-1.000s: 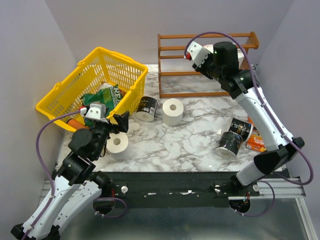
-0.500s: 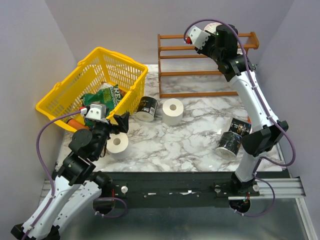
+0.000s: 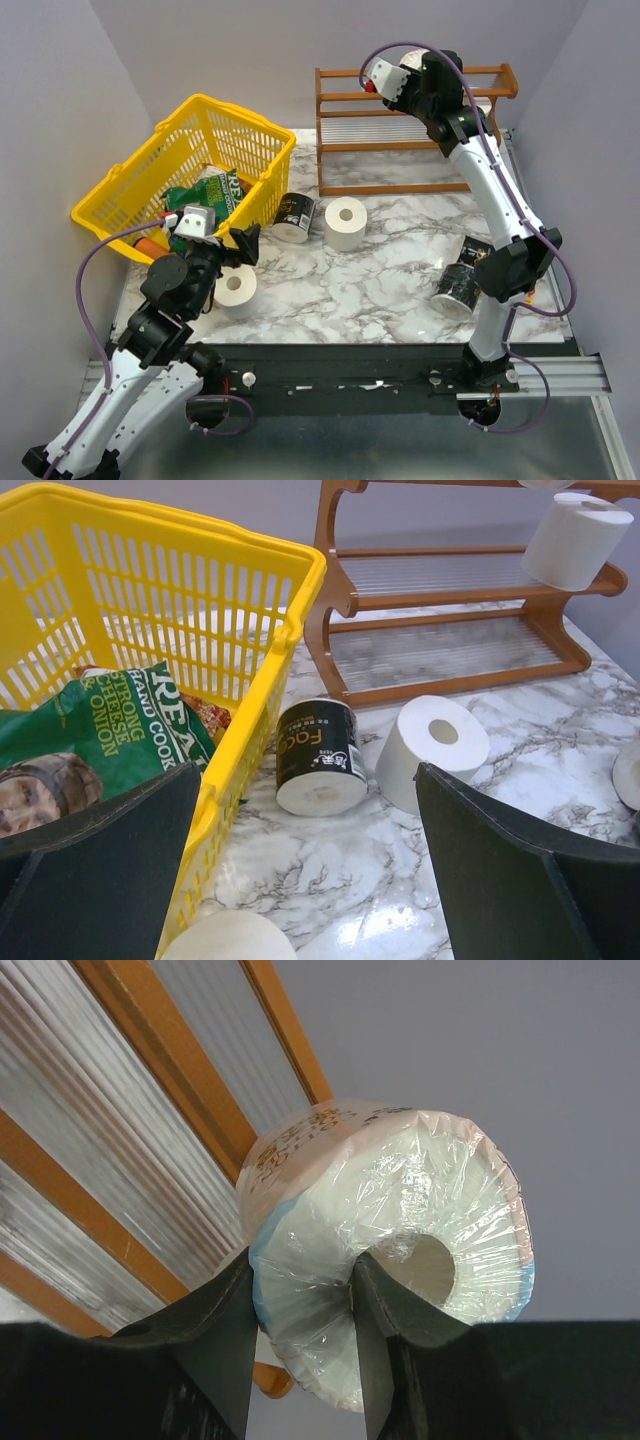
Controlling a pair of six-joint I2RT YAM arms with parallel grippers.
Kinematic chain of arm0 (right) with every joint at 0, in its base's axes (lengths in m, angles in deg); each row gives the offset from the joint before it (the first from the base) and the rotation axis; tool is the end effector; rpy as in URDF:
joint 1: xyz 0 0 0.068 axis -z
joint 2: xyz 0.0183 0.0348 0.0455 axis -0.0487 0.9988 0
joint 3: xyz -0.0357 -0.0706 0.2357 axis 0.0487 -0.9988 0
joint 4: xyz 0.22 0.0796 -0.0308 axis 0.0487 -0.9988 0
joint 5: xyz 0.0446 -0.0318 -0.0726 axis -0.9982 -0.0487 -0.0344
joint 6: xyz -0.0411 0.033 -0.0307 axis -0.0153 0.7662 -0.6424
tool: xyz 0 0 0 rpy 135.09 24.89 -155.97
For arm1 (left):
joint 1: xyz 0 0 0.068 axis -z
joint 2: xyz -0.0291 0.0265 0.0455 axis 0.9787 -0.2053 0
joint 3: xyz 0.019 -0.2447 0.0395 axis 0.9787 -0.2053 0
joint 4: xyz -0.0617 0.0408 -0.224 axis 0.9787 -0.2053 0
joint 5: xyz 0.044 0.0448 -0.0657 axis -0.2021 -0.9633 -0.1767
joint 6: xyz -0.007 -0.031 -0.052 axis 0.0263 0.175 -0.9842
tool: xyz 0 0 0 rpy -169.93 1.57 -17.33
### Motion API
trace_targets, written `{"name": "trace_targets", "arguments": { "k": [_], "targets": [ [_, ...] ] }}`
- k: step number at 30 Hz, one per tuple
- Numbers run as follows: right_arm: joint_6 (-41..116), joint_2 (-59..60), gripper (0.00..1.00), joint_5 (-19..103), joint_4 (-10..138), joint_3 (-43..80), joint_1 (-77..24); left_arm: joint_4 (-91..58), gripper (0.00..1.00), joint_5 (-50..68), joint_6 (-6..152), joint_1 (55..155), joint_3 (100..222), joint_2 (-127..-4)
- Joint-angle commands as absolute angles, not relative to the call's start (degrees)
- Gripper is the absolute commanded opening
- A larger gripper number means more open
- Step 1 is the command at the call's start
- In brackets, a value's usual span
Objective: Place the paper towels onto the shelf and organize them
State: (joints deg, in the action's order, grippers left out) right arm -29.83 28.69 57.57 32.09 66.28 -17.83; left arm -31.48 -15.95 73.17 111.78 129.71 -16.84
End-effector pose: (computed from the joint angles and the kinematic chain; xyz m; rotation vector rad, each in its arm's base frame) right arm 0.3840 0.1380 0.4135 -1.1864 1.5261 -0.5962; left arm 0.1066 -0.0553 0.3349 0.0745 1.5562 -0.3962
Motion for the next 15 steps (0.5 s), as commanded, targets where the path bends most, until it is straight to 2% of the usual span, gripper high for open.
{"name": "trace_targets", "arguments": {
  "k": [1, 15],
  "targets": [
    [-31.3, 29.2, 0.47, 56.7, 35.6, 68.8, -17.1, -30.5, 0.99, -17.0, 73.3, 112.0, 129.2, -17.4],
    [-33.9, 30.2, 0.57, 56.2, 39.6, 68.2, -16.2, -30.7, 0.99, -17.3, 73.4, 112.0, 129.2, -17.5]
  ]
}}
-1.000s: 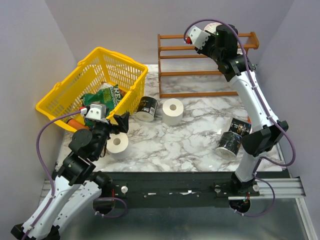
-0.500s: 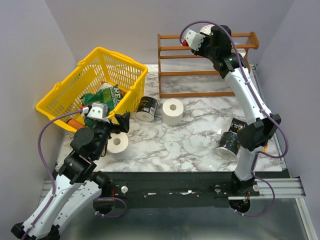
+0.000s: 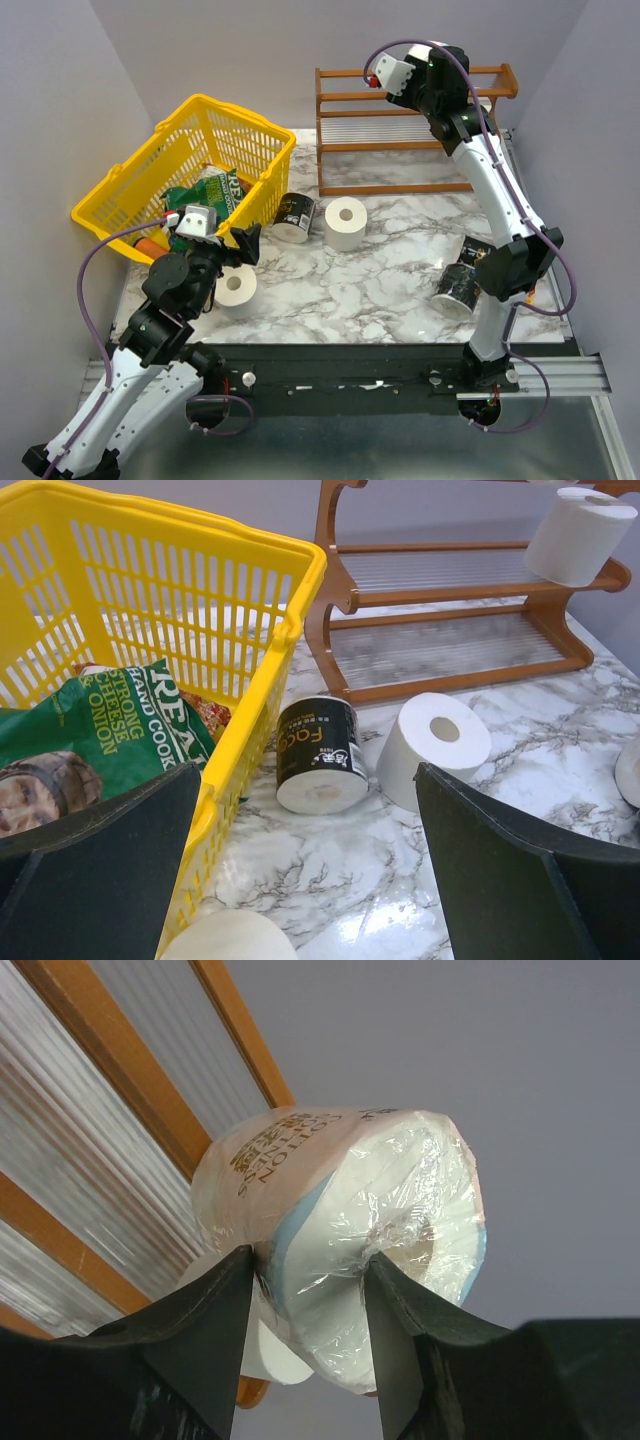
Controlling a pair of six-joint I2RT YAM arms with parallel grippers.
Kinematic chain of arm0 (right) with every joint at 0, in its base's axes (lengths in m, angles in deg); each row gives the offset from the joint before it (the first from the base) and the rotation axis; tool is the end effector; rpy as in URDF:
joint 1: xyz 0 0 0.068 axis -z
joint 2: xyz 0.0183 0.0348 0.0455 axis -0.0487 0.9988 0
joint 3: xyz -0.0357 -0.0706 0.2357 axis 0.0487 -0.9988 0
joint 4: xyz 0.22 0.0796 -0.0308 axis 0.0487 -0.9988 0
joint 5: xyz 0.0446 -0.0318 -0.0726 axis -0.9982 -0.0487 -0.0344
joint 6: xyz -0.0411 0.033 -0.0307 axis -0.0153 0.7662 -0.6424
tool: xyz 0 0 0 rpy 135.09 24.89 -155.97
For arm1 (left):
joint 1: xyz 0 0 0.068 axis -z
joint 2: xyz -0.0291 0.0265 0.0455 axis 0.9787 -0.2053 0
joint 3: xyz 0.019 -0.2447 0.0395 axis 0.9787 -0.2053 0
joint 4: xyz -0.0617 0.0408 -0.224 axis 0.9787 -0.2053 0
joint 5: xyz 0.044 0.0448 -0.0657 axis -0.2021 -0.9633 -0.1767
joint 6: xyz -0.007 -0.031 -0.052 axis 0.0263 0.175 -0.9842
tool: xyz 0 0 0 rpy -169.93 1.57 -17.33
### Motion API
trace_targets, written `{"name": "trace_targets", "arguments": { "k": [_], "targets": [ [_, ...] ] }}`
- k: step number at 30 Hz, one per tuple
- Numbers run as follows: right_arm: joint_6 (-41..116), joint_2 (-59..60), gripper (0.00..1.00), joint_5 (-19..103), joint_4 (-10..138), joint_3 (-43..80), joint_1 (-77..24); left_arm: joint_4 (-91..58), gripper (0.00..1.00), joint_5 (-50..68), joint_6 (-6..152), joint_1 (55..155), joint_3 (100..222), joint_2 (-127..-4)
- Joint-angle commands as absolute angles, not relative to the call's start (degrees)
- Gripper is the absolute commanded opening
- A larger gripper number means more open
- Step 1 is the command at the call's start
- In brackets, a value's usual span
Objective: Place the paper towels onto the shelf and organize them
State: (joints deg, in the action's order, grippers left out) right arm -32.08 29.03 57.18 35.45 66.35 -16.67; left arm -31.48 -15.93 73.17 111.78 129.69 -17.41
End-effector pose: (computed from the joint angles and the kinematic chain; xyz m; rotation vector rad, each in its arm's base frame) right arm 0.3902 0.1318 0.4182 -1.1702 1.4765 -0.6407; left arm 0.1084 -0.0566 0.3338 0.0776 1.5659 -0.3929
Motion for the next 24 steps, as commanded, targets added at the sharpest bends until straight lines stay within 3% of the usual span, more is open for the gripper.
{"name": "trace_targets", "arguments": {
  "k": [1, 24],
  "targets": [
    [-33.9, 30.3, 0.57, 56.1, 39.6, 68.1, -16.0, -30.6, 0.99, -17.3, 73.3, 112.1, 129.2, -17.5],
    [-34.6, 35.2, 0.59, 53.9, 50.1, 69.0, -14.3, -30.7, 0.99, -18.1, 73.8, 112.0, 129.2, -18.2]
  ]
}}
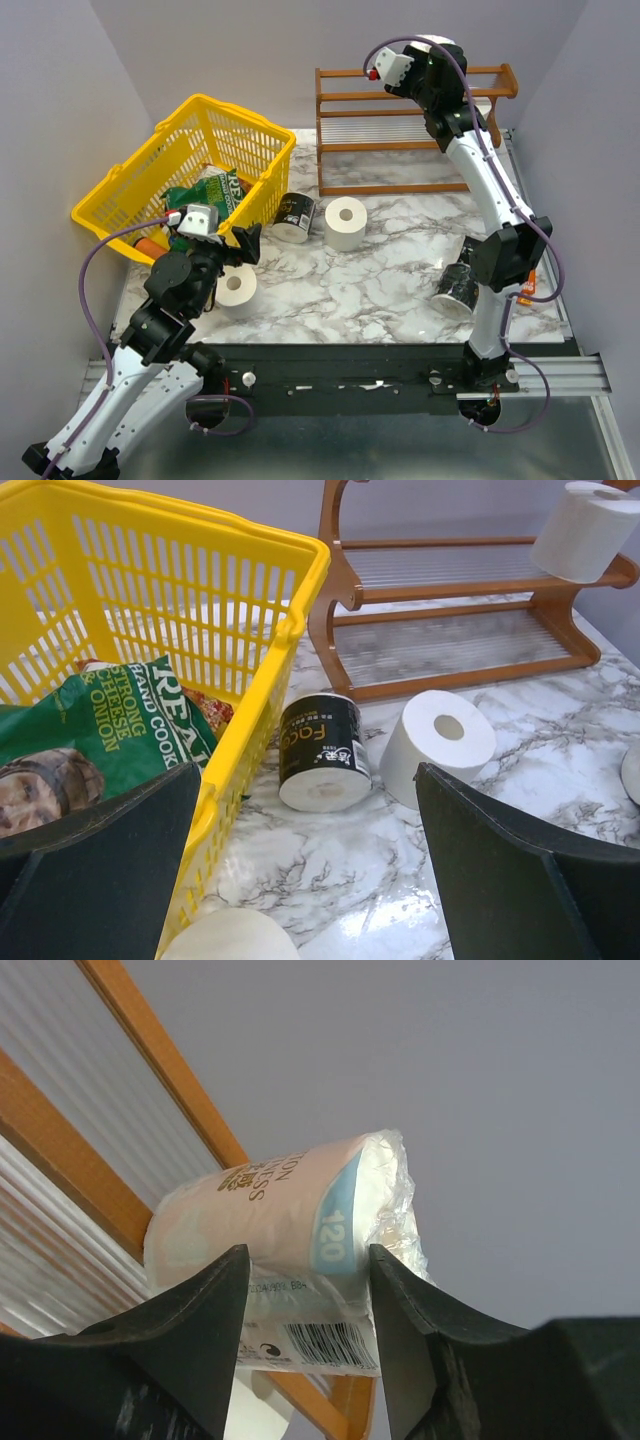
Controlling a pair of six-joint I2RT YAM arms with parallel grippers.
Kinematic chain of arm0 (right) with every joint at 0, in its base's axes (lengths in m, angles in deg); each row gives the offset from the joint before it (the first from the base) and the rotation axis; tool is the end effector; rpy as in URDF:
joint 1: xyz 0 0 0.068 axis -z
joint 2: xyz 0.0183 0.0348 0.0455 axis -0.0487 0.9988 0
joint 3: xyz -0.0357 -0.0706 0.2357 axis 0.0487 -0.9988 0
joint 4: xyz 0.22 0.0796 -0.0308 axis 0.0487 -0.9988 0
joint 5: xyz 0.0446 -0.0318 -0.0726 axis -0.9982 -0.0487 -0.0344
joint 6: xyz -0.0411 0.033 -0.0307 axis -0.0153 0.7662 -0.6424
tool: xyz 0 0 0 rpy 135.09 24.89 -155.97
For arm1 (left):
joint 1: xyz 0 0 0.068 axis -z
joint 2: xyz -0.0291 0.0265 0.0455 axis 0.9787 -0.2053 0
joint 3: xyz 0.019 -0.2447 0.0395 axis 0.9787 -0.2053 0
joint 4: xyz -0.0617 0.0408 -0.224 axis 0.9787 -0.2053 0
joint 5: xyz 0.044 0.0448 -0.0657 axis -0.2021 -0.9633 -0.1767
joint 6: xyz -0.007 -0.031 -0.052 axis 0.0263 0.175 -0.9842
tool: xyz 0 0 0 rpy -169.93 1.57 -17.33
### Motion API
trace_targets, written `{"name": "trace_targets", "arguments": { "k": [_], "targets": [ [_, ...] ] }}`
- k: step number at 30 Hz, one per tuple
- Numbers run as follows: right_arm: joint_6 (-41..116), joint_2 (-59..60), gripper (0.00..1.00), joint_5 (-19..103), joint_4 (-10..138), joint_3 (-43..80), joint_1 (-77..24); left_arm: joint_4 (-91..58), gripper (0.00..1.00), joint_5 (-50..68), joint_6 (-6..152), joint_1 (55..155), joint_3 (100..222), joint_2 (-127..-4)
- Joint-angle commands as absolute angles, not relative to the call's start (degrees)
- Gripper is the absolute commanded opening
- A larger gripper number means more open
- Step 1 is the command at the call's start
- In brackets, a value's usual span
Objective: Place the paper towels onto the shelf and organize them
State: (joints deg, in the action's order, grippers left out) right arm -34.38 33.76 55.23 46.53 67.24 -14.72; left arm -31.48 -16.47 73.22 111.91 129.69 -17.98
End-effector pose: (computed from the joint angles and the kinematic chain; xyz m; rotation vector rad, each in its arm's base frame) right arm 0.4211 0.1285 0.4122 -1.1085 1.3668 -0.6903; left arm 0.1102 -0.0576 0.3328 0.0753 1.5750 -0.3831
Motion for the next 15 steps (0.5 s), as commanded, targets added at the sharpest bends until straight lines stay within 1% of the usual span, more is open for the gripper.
{"name": "trace_targets", "arguments": {
  "k": [1, 4, 10, 15],
  "targets": [
    [-34.6, 35.3, 0.59, 54.0, 50.4, 69.1, -14.4, -30.6, 0.99, -18.0, 73.9, 112.0, 129.2, -18.2],
    [-34.4, 35.5, 0.60, 54.0, 51.1, 69.2, -14.3, -30.7, 0.99, -18.2, 73.9, 112.0, 129.2, -18.2],
    [-32.1, 35.2, 0.65, 52.6, 51.5, 69.5, -14.3, -30.5, 0.99, -18.0, 73.9, 112.0, 129.3, -18.2],
    [-31.6, 34.3, 0.67, 52.6, 52.0, 69.0, -14.5, -30.6, 0.99, -18.1, 73.9, 112.0, 129.2, -17.9]
  ]
}}
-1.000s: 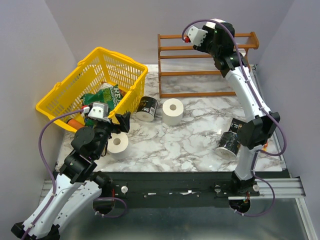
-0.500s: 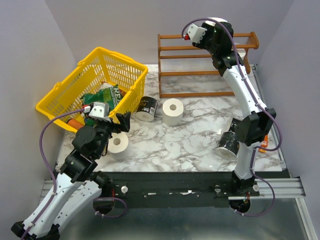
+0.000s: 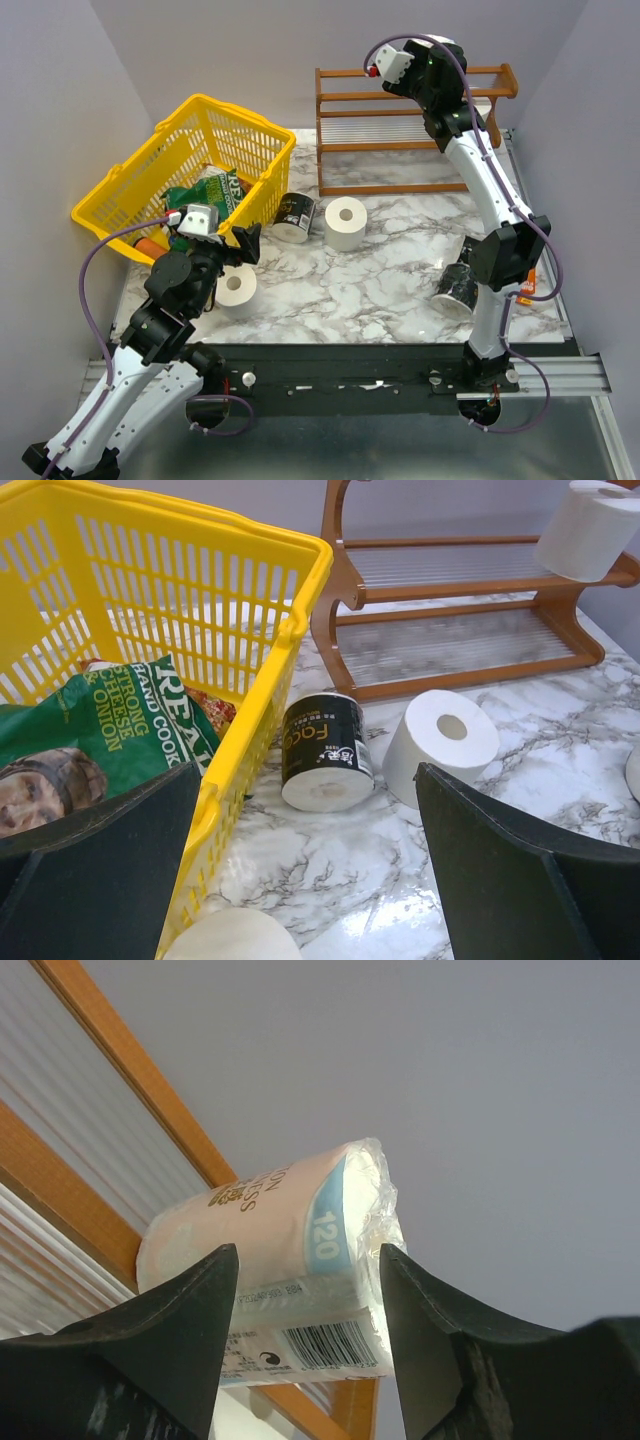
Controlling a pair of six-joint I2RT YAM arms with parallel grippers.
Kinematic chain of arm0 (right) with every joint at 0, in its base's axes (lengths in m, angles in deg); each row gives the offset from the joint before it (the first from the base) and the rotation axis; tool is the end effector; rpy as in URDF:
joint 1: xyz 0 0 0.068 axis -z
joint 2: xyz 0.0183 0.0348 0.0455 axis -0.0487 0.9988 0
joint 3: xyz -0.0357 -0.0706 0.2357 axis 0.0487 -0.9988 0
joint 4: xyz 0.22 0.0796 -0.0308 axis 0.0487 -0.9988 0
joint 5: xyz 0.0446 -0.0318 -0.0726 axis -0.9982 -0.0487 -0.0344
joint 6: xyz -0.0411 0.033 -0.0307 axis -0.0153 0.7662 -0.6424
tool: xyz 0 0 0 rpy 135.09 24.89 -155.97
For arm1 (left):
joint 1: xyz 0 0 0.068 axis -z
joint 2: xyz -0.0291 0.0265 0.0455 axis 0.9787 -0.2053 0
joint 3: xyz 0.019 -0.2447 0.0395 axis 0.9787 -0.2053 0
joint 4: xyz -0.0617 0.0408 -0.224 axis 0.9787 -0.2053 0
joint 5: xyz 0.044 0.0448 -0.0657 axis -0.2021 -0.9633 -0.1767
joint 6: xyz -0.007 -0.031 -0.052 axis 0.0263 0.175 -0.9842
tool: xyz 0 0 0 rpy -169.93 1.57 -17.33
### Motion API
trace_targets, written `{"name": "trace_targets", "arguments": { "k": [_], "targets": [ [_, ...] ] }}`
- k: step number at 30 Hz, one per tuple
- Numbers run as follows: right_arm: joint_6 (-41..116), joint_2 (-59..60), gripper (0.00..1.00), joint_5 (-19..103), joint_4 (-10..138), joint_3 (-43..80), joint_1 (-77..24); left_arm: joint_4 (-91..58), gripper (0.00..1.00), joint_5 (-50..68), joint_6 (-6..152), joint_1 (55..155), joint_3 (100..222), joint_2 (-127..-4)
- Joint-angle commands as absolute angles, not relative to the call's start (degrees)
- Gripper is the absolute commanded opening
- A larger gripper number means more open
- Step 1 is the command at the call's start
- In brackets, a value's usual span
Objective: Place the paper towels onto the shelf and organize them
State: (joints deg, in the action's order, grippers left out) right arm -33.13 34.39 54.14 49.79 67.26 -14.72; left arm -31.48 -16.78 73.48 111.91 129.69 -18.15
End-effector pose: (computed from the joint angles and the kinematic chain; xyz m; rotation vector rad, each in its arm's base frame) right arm 0.4248 0.1305 0.4144 -1.0707 1.3313 -0.6687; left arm 0.1109 -0.0577 0.3325 0.0754 1.5773 -0.3742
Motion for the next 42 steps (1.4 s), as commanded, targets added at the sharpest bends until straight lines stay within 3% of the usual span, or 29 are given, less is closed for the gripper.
{"name": "trace_targets", "arguments": {
  "k": [1, 13, 16, 19, 24, 29, 42],
  "targets": [
    [-31.5, 34.0, 0.68, 52.4, 52.0, 69.0, -14.6, -30.6, 0.99, -18.0, 73.9, 112.0, 129.2, -17.8],
    [-19.1, 26.9, 0.75, 48.2, 52.8, 66.2, -16.5, -30.7, 0.99, -17.9, 73.8, 112.0, 129.3, -17.7],
    [-13.0, 23.7, 0.75, 52.3, 53.1, 63.2, -16.5, -30.8, 0.99, -18.0, 73.8, 112.0, 129.3, -17.5],
    [-8.9, 21.3, 0.71, 58.2, 53.3, 59.2, -16.3, -30.8, 0.99, -18.2, 73.8, 112.0, 129.1, -17.5],
    [3.6, 19.7, 0.54, 62.1, 52.8, 55.4, -13.0, -30.6, 0.99, -18.0, 73.7, 112.0, 129.3, -18.0],
    [13.2, 21.2, 0.53, 64.3, 52.0, 54.3, -8.9, -30.7, 0.99, -18.0, 74.0, 112.0, 129.2, -17.8],
    [20.2, 29.0, 0.52, 61.2, 53.5, 59.3, -5.6, -30.5, 0.99, -18.7, 74.1, 112.0, 129.2, -18.5]
  ]
}}
